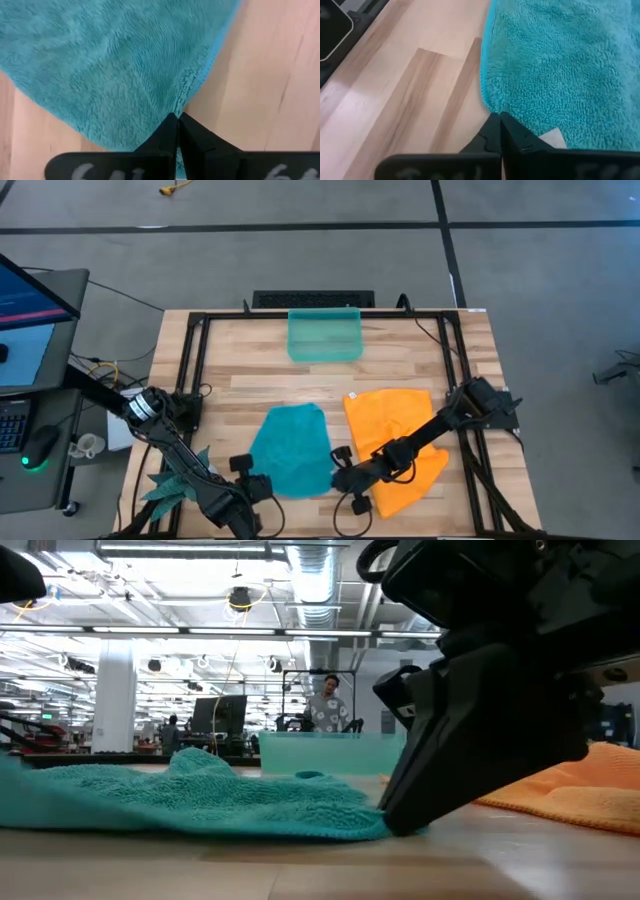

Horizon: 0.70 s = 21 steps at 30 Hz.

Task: Roll microfiber towels into tight, uniform cylinder then place into a basket
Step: Fold the blue microfiber cloth

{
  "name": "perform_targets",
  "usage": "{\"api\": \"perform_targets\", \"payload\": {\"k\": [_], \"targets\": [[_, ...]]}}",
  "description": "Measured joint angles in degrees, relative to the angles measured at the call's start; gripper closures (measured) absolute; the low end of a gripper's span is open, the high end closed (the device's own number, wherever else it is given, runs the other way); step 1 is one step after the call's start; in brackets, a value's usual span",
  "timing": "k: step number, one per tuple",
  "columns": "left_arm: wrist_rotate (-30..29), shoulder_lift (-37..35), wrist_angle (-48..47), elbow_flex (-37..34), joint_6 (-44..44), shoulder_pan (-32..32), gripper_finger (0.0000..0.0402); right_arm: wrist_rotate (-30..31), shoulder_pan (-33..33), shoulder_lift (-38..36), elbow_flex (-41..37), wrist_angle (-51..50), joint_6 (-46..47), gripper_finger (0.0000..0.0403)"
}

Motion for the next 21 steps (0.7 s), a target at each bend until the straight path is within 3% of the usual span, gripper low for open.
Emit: {"api": "perform_targets", "payload": {"k": [5, 12, 21], "targets": [[1.0, 0.0, -3.3, 3.8, 4.8, 0.2, 0.0401, 0.4, 0.8, -4.1, -0.1, -0.7, 1.9, 0.0395], [1.9, 0.0, -14.9, 12.6, 10.4, 0.9, 0.0401, 6.6, 2.9, -11.9, 0.0, -1.6, 2.1, 0.0398], [-2.9, -0.1, -32.9, 24.4, 12.3, 2.2, 0.0401, 14.2, 3.4, -22.2, 0.0, -4.5, 1.0, 0.04]]}}
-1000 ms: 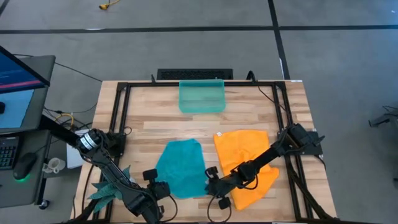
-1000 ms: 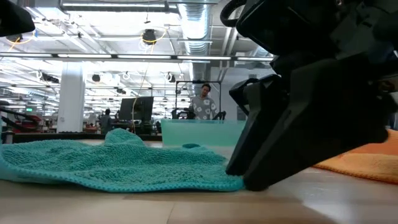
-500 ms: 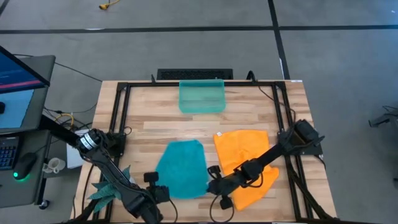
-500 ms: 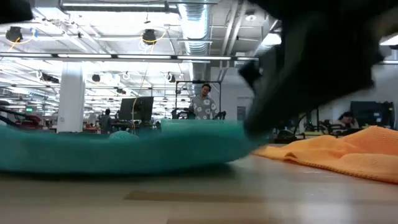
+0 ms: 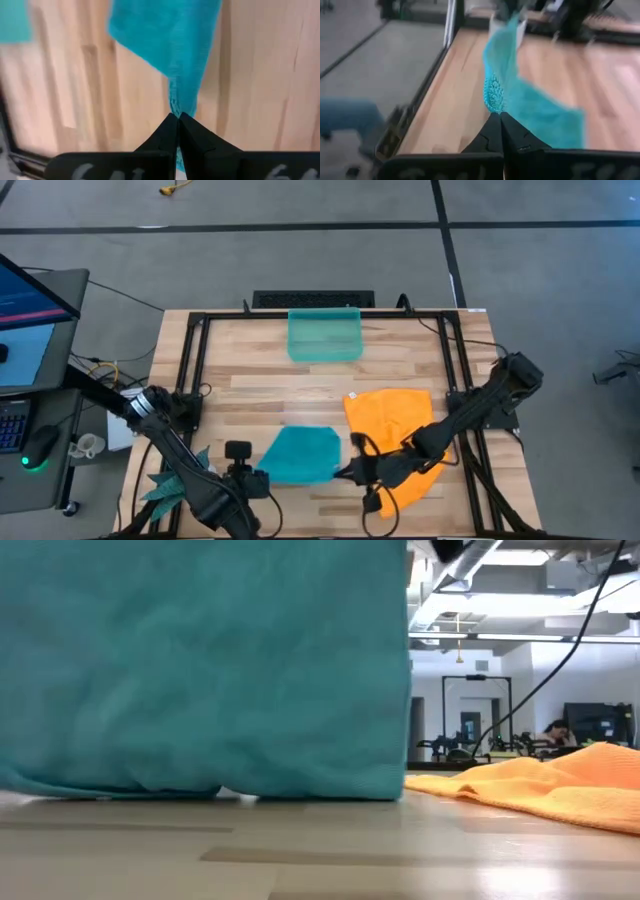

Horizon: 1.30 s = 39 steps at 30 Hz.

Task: Roll microfiber towels into tight, uniform cylinder then place into a basket
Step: Fold the blue microfiber cloth

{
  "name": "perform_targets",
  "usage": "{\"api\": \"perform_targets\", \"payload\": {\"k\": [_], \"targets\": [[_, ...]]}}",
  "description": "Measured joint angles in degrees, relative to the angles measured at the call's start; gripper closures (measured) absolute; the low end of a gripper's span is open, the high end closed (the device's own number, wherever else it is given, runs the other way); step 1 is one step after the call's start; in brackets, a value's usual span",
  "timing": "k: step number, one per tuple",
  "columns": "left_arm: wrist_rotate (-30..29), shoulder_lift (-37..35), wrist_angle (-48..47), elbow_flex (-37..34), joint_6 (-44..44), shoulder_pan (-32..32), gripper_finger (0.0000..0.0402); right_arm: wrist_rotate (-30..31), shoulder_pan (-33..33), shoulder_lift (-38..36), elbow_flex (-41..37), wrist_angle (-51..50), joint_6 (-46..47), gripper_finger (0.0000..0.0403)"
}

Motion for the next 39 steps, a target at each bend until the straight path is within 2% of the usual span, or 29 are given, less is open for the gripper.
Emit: {"api": "perform_targets", "payload": {"k": [6, 12, 17, 24, 26, 28, 30, 32, 34, 35, 38, 39], "targets": [[-4.4, -1.8, 0.6, 3.3, 6.3, 2.2, 0.0401, 4.0, -1.4, -6.3, 0.1, -0.2, -3.5, 0.0401], [-8.6, -3.2, 0.4, 4.4, 10.3, 4.3, 0.0401, 4.3, -2.7, -10.2, 0.1, -0.8, -5.0, 0.0401], [-16.2, -5.6, 0.4, 4.5, 11.5, 4.9, 0.0401, 6.2, -2.7, -12.8, 0.1, -0.7, -8.5, 0.0401], [-31.3, -9.8, 0.4, 4.5, 17.1, 4.9, 0.0401, 14.4, -3.6, -15.2, 0.1, 1.0, -19.2, 0.0402], [-28.7, -10.2, 0.4, 4.5, 22.0, 5.0, 0.0401, 10.9, -4.6, -15.3, 0.1, 0.8, -21.5, 0.0402], [-20.7, -9.8, 0.4, 4.5, 24.4, 5.3, 0.0401, 9.1, -5.3, -15.4, 0.0, 0.7, -22.0, 0.0403], [-14.4, -9.6, 0.5, 4.0, 24.8, 5.9, 0.0401, 13.6, -5.4, -15.4, 0.1, 0.8, -22.5, 0.0403], [-14.1, -9.8, 0.5, 3.4, 25.5, 6.6, 0.0401, 14.8, -5.9, -15.4, 0.1, 0.1, -24.0, 0.0403], [-20.1, -10.6, 0.5, 2.7, 26.6, 6.9, 0.0401, 10.5, -7.0, -15.4, 0.0, 0.1, -24.6, 0.0403], [-24.7, -11.1, 0.5, 2.4, 27.5, 7.2, 0.0401, 10.3, -7.3, -15.4, 0.0, 0.6, -24.5, 0.0403], [-37.8, -11.8, 0.4, 2.3, 30.2, 8.2, 0.0401, 15.5, -7.4, -15.4, 0.0, 1.2, -26.2, 0.0403], [-40.4, -11.9, 0.4, 2.2, 31.4, 8.9, 0.0401, 14.7, -7.8, -15.4, 0.0, 0.4, -26.7, 0.0403]]}}
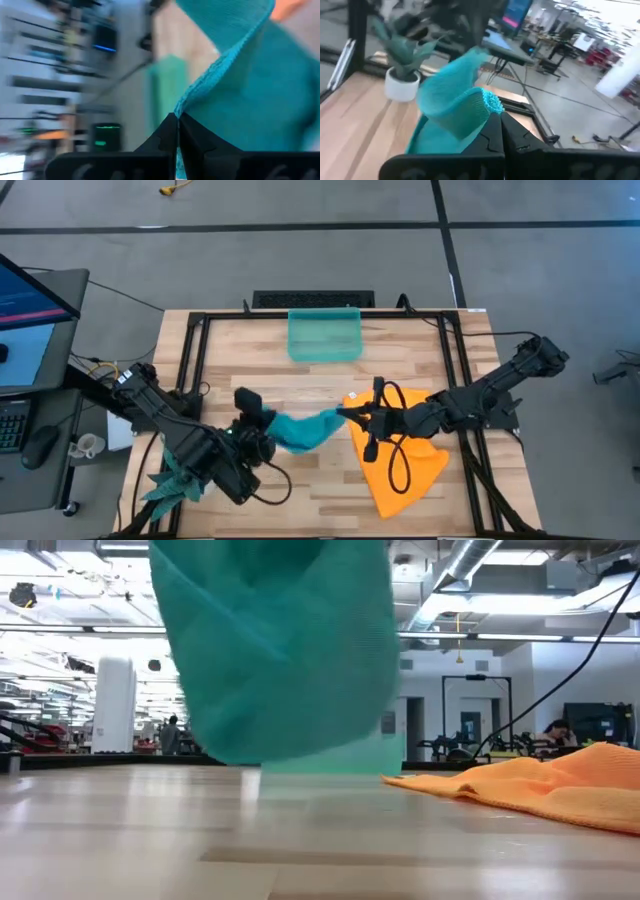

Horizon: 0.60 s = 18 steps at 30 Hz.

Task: Roll microfiber towels into tight, uniform cylinder then place into a basket
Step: Fold the blue microfiber cloth

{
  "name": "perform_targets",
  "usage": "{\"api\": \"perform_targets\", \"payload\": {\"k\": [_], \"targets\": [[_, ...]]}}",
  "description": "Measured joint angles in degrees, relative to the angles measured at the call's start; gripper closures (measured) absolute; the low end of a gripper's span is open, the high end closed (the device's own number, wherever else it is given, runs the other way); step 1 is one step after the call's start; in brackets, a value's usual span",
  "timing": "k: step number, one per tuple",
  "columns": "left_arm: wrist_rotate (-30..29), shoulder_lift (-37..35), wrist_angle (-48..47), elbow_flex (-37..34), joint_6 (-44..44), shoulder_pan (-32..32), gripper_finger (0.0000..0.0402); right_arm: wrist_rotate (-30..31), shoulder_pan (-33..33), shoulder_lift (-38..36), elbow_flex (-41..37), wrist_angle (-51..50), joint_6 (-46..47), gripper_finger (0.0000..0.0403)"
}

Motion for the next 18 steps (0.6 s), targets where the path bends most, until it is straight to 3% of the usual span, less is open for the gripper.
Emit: {"api": "perform_targets", "payload": {"k": [2, 3, 6, 8, 10, 13, 15, 16, 18], "targets": [[-2.1, -0.2, 0.0, 0.0, -0.1, 1.7, 0.0401, -4.7, -0.9, 0.0, 0.0, -1.0, 0.2, 0.0403], [0.3, -0.4, 0.0, 0.0, -1.2, 2.6, 0.0401, -4.6, -0.9, 0.0, 0.0, -0.6, 1.2, 0.0403], [24.6, 0.1, 3.7, 0.0, -0.6, 5.3, 0.0401, 3.5, 0.0, -0.1, 0.0, -0.3, 0.5, 0.0403], [34.1, 1.8, 3.4, -0.8, 1.4, 5.5, 0.0402, 2.6, -0.2, -0.1, 0.0, -2.0, -0.3, 0.0403], [31.0, 2.7, -0.6, -1.2, 0.5, 4.9, 0.0401, 1.5, -0.4, 0.0, 0.0, -2.2, 0.6, 0.0403], [17.9, -0.2, -0.1, -3.2, 0.1, 4.7, 0.0401, 5.4, -0.1, 0.0, 0.0, -2.5, 0.4, 0.0403], [8.6, -1.1, -0.2, -3.0, -2.4, 5.3, 0.0401, 3.0, -0.5, 0.0, 0.0, -3.5, 0.5, 0.0403], [6.4, -1.4, 0.0, -3.0, -3.4, 5.6, 0.0401, 2.7, -0.6, 0.0, 0.0, -3.5, 1.4, 0.0403], [9.2, -1.7, 0.3, -2.7, -2.9, 5.8, 0.0401, 4.5, -0.2, 0.0, 0.0, -3.4, 1.8, 0.0403]]}}
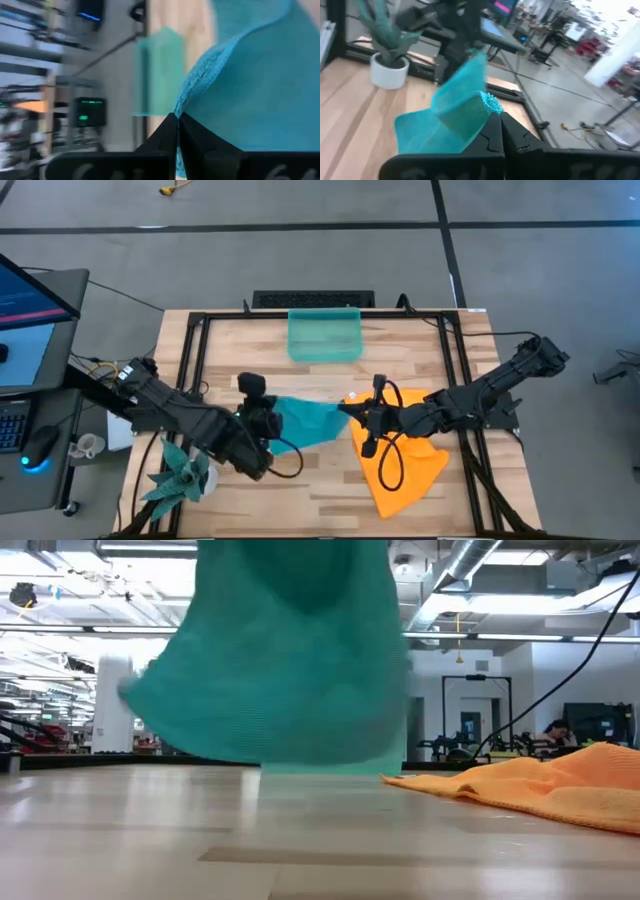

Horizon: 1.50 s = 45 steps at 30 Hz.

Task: Roll microfiber towels into tight, uniform cylinder then place into a basket
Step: Fold the blue microfiber cloth

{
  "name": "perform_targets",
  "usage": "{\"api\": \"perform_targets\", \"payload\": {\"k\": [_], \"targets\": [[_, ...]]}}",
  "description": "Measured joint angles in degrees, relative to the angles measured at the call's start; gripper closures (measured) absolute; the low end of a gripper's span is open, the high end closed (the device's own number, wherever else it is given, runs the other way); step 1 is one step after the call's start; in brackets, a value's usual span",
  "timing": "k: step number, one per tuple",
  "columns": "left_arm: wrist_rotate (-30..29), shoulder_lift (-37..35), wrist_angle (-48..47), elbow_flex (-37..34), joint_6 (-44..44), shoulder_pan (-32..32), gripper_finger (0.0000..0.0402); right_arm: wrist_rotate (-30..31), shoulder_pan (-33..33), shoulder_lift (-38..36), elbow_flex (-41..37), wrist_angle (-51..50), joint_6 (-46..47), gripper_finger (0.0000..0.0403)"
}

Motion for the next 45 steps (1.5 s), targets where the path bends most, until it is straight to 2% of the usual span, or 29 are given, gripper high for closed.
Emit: {"api": "perform_targets", "payload": {"k": [2, 9, 17, 20, 24, 29, 31, 34, 36, 41, 45], "targets": [[2.5, -0.3, -0.2, 0.4, 1.1, 0.4, 0.0401, 0.8, 0.3, 0.0, 0.0, -0.8, -0.5, 0.0403], [0.6, -0.2, -0.3, 0.4, 3.8, 2.8, 0.0401, 0.9, -1.8, 0.0, 0.0, -1.0, -2.1, 0.0403], [2.6, -2.0, -0.2, 0.1, 6.3, 11.0, 0.0401, -0.5, -7.8, 0.0, 0.0, -2.3, -3.3, 0.0403], [5.1, -6.0, -0.2, -3.0, 5.1, 14.4, 0.0401, -1.1, -9.5, 0.0, 0.0, -2.3, -4.3, 0.0403], [7.3, -14.7, 0.3, -12.2, 0.9, 16.8, 0.0401, -3.2, -10.8, 0.0, 0.0, -2.0, -5.2, 0.0403], [7.7, -25.8, 9.0, -22.6, -1.5, 17.1, 0.0401, -5.5, -13.2, 0.4, 0.0, -0.5, -6.7, 0.0403], [7.7, -29.0, 10.9, -25.3, -0.6, 17.1, 0.0401, -6.2, -14.4, 1.2, 0.0, 0.9, -7.9, 0.0403], [7.5, -31.5, 13.2, -27.2, 1.3, 17.3, 0.0401, -10.6, -16.3, 1.9, 0.0, 3.1, -9.2, 0.0403], [8.6, -31.8, 15.8, -27.6, 2.4, 17.4, 0.0401, -12.4, -17.1, 3.1, 0.1, 4.1, -8.6, 0.0403], [16.8, -29.7, 20.1, -30.2, 1.6, 14.1, 0.0401, -13.3, -15.6, 6.6, -0.1, 1.5, -3.8, 0.0403], [17.7, -26.4, 19.7, -32.1, -2.6, 10.4, 0.0401, -13.8, -12.3, 9.8, 0.0, 0.4, -0.4, 0.0403]]}}
